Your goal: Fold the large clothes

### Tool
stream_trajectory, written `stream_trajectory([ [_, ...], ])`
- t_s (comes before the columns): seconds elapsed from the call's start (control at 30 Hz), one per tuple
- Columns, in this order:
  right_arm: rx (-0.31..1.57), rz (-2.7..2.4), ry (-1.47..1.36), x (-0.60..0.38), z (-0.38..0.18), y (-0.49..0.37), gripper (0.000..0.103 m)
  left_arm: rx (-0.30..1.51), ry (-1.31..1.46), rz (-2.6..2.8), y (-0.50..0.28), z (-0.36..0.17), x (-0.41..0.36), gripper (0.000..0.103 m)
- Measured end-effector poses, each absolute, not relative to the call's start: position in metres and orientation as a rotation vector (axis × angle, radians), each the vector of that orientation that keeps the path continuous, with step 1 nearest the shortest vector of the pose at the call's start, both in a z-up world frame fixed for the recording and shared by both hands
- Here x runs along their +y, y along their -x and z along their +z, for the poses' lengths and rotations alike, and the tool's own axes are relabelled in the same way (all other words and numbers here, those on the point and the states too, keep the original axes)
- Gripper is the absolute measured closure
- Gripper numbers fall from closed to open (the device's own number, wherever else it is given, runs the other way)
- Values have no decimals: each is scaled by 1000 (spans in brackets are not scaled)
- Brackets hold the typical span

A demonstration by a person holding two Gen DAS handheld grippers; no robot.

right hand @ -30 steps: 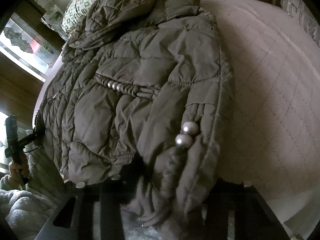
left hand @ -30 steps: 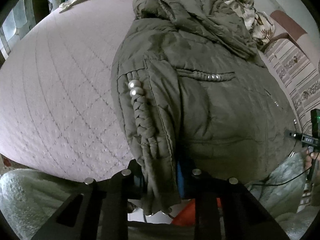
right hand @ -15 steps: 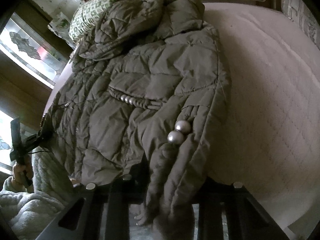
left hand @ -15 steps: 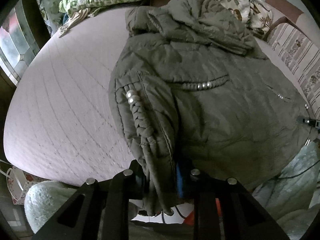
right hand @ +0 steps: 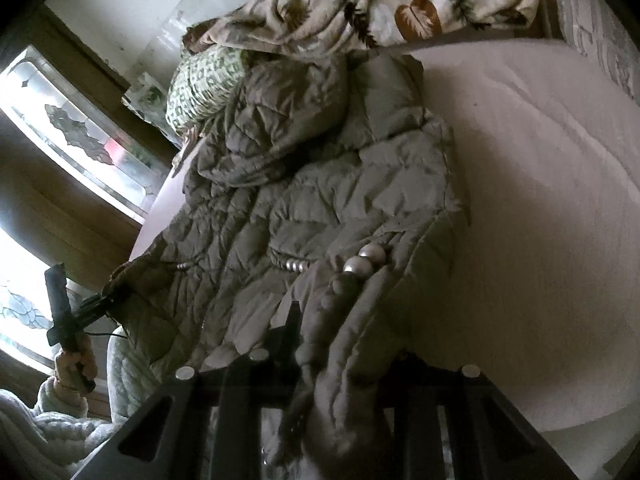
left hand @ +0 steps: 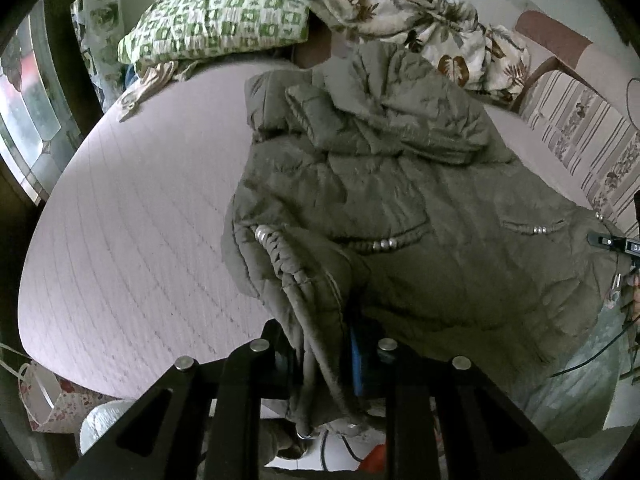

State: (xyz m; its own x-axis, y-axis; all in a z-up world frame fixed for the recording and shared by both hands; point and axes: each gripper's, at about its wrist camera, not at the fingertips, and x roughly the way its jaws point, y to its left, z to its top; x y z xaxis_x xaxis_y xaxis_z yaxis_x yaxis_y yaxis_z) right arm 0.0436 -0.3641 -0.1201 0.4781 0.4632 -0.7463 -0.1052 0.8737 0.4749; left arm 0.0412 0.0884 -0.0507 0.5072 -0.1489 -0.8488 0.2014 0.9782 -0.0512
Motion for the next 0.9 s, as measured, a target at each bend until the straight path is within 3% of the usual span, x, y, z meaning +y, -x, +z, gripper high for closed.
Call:
stream_trajectory([
  [0.9, 944, 376, -351, -361, -81, -74, 79, 949, 52, -233, -66, -20, 97, 83],
])
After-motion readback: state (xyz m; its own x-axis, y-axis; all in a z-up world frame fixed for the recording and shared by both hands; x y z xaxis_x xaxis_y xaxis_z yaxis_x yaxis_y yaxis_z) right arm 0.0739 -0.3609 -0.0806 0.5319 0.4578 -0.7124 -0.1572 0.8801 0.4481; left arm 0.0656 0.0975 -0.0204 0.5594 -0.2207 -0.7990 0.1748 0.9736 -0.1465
